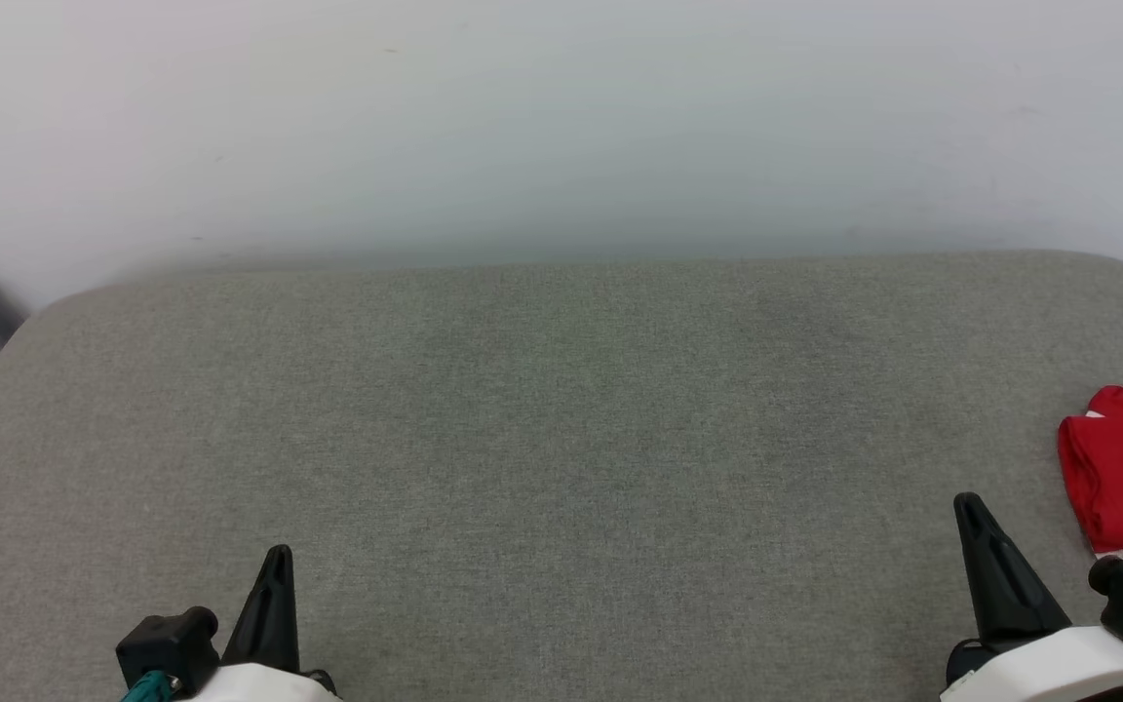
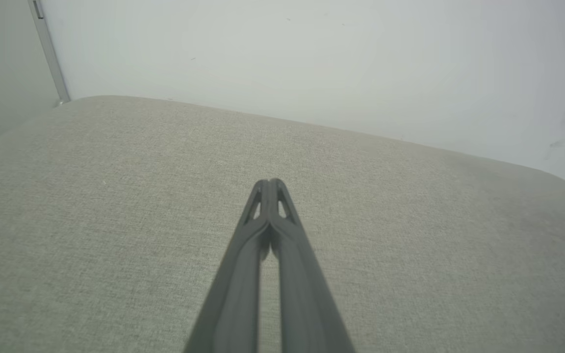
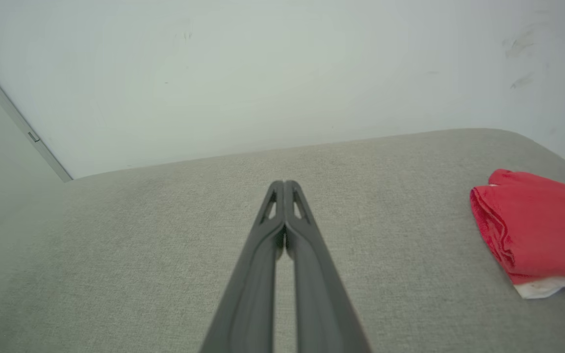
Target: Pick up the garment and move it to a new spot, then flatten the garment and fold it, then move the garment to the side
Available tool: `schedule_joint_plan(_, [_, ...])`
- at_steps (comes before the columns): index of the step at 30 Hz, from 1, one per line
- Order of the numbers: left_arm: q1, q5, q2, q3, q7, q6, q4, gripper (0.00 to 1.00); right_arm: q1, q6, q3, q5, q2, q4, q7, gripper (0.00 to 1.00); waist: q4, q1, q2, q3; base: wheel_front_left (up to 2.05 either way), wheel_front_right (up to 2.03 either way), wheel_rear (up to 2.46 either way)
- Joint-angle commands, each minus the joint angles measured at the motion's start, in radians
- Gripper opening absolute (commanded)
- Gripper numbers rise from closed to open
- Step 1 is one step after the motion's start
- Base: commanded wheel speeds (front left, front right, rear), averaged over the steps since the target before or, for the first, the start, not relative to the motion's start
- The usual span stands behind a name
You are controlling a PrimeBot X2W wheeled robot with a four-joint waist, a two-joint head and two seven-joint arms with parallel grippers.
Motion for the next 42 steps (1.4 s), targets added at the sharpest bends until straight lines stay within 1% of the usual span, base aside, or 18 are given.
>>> schedule_joint_plan(1, [-0.030,-0.048,0.001,0.019,0.011,-0.011,-0.009,0.00,-0.026,0.000,-0.001,0.063,-0.005,0.001,0.000,0.00,0.000,-0.0001,0.0000,0.001,0.00,0.00,0.00])
schedule_joint_plan(17, [-0.068,-0.288,-0.037,0.078,0.075,-0.066,0.025,0.00,-0.077,0.000,-0.004,0.356,-0.012,0.080,0.007,0.00,0.000,-0.0001,0.0000,0.006,0.00,0.00,0.00])
schedule_joint_plan(18, [-0.068,-0.288,-0.037,0.078,0.075,-0.066,0.025,0.00,-0.077,0.000,-0.004,0.356,-0.012,0.080,0.007,0.00,0.000,-0.0001,0.0000,0.006,0.00,0.00,0.00])
schedule_joint_plan(28, [-0.087,-0.417,-0.059,0.110,0.110,-0.096,0.039,0.00,-0.102,0.000,-0.007,0.513,-0.015,0.121,0.012,0.00,0.001,-0.0001,0.0000,0.009,0.00,0.00,0.00])
schedule_joint_plan(42, [-0.110,-0.574,-0.087,0.151,0.154,-0.132,0.055,0.00,-0.133,0.000,-0.013,0.703,-0.016,0.171,0.020,0.00,0.001,-0.0001,0.0000,0.013,0.00,0.00,0.00])
